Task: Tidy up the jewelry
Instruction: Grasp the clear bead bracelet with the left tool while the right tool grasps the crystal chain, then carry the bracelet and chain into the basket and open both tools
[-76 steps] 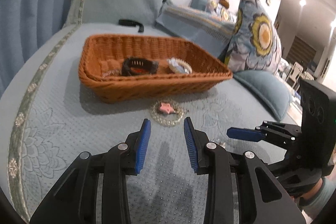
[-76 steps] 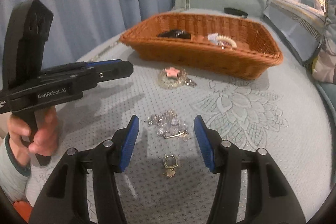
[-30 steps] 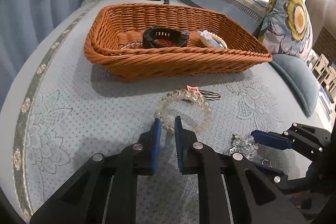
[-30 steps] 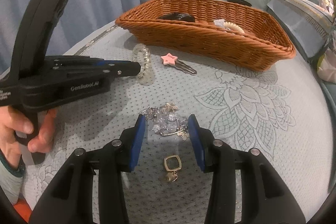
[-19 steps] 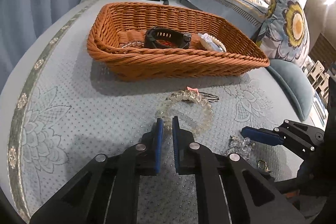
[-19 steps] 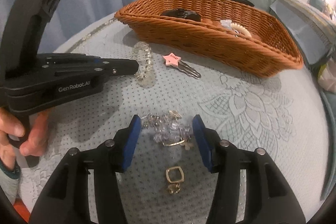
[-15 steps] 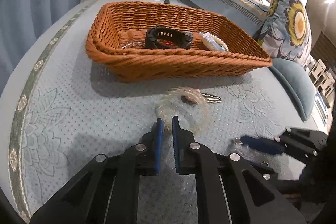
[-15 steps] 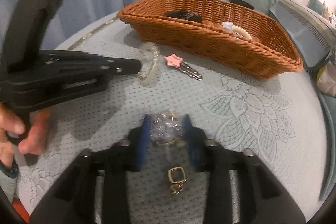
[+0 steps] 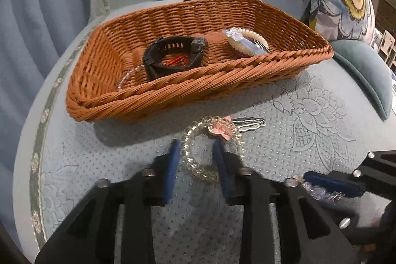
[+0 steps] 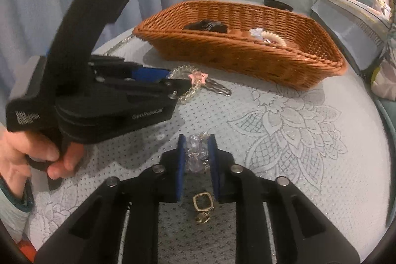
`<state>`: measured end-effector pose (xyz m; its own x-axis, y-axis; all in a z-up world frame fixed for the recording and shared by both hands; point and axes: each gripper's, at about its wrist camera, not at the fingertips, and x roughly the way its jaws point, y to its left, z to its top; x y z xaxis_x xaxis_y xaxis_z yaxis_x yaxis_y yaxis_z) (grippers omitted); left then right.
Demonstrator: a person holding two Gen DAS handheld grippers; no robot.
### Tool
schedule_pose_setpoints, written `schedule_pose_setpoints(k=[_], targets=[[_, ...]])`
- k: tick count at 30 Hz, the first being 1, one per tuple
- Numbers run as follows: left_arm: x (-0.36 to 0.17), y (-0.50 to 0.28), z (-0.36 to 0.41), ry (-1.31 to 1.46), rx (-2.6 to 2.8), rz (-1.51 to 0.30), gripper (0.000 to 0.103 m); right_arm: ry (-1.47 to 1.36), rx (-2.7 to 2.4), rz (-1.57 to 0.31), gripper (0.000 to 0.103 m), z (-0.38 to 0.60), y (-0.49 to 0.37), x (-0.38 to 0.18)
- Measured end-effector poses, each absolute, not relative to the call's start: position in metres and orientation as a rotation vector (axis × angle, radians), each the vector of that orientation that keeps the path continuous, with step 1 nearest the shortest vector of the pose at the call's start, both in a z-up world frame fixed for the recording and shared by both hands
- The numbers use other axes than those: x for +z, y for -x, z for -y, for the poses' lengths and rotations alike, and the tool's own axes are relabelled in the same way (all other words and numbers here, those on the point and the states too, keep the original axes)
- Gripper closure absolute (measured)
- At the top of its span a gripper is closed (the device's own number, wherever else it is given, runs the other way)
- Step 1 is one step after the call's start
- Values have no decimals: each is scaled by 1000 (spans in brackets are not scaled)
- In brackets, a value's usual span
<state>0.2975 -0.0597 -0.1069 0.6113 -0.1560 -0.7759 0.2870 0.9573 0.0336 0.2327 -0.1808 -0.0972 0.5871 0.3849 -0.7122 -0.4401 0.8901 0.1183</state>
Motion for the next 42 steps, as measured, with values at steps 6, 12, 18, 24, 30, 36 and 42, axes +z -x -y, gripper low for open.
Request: schedule_pose_setpoints(k=[6, 12, 18, 24, 30, 36, 42], targets=[[-97, -282, 38, -52, -265, -832, 97, 16, 491, -764, 89, 192, -226, -89], [-82, -259, 17, 42, -290, -770, 97, -107, 525, -731, 95, 213, -224, -79], [-63, -247, 8, 90, -323, -718, 97, -189, 548, -731, 96, 227, -234, -73], [-59, -244, 3, 124, -338, -697, 97, -189, 554, -700, 96, 228, -231, -53], [-28, -252, 6, 107, -347, -641, 97, -144, 527, -635, 96, 229, -244, -7], [7, -289, 23, 54, -337, -596, 97, -103, 454, -595, 96, 224, -294, 28], [-8, -346, 33, 38, -301, -669, 96, -72, 381, -690, 95, 215, -359, 7]])
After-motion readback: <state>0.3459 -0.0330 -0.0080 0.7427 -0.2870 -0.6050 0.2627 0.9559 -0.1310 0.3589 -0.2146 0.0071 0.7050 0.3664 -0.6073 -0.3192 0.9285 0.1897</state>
